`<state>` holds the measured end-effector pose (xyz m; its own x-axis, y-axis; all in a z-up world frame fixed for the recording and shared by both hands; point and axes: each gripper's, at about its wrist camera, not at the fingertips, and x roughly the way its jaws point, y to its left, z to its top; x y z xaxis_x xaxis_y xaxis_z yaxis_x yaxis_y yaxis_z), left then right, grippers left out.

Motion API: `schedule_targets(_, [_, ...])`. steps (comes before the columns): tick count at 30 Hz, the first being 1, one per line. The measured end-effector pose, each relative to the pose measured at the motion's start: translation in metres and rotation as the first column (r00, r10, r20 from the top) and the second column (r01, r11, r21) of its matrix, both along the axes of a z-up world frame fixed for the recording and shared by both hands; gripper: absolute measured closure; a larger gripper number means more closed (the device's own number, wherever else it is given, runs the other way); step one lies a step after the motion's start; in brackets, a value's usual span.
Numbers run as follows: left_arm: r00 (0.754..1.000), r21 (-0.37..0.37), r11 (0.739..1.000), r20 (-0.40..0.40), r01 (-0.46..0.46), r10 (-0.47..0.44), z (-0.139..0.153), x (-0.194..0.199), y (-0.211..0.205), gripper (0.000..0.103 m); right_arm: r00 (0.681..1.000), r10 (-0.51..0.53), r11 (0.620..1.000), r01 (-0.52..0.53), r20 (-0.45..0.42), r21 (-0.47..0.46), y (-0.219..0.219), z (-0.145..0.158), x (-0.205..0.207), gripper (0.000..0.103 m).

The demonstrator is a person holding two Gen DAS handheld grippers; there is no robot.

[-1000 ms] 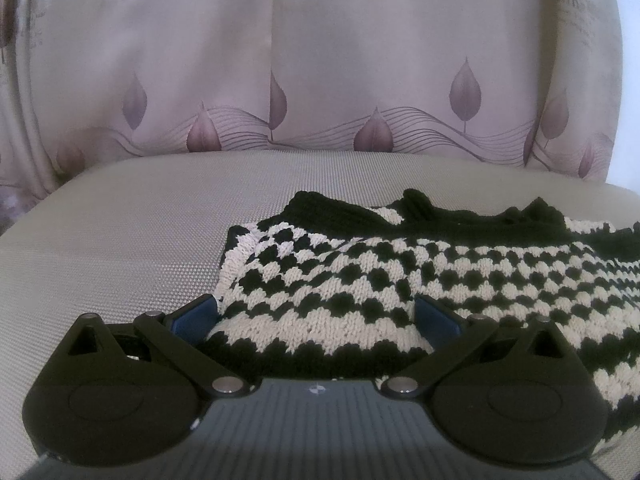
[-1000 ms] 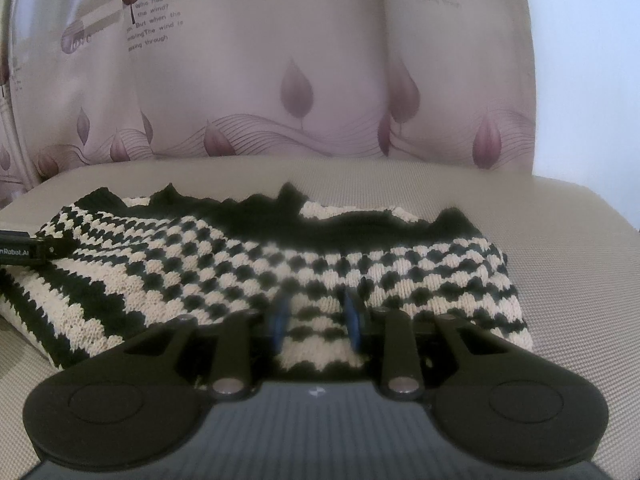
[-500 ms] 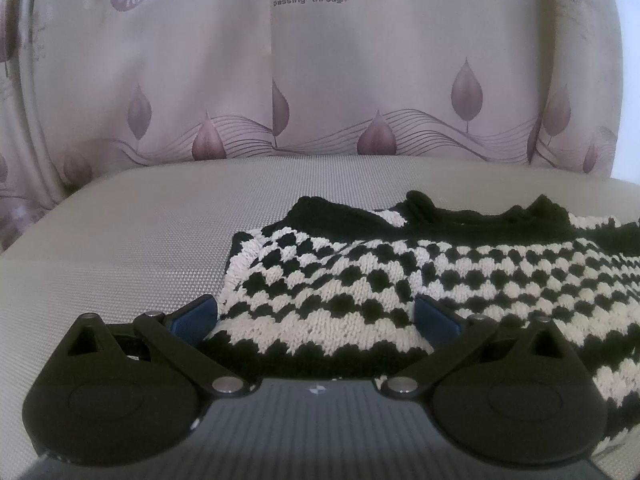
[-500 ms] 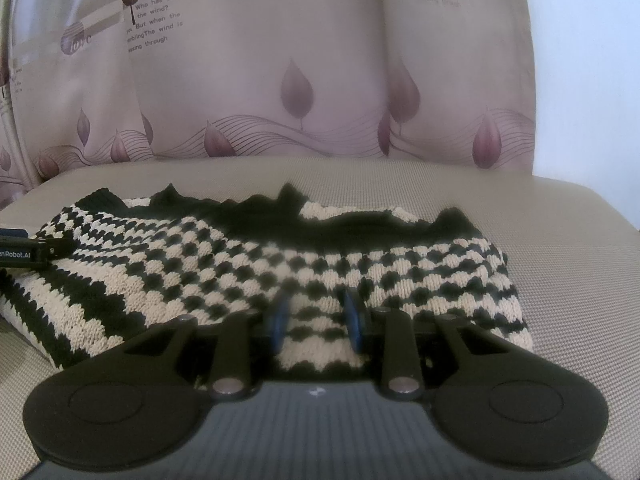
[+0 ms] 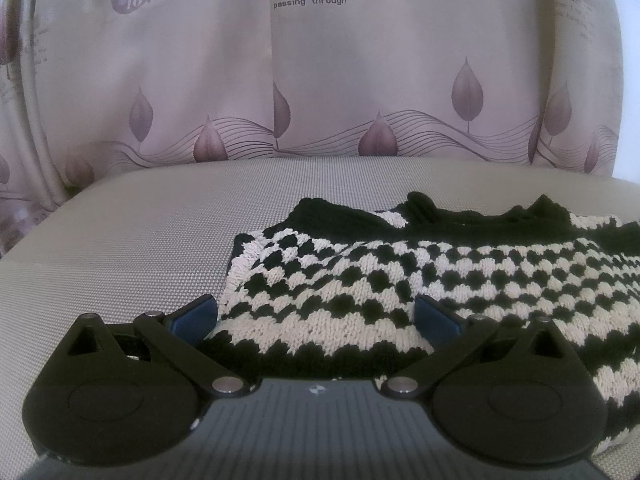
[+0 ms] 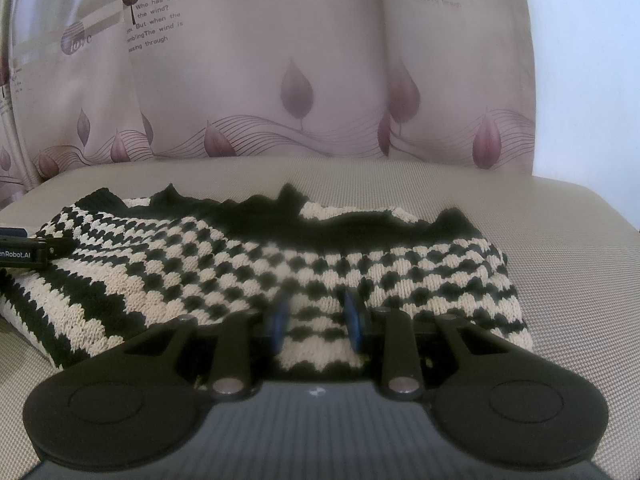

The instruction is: Fold small clothes

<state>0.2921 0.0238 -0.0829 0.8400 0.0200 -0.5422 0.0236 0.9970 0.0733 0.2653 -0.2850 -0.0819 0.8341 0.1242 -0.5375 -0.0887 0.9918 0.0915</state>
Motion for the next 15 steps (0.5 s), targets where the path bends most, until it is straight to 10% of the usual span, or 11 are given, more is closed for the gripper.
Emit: schedule_targets(15, [1.0,0.008,1.0,0.003,0.0,-0.001,0.0006,-0.0003,0.0005,0.0,1.0,0.001,1.0,-0.001,0.001,-0.001,0.0,-0.0004,-0.0001,0.074])
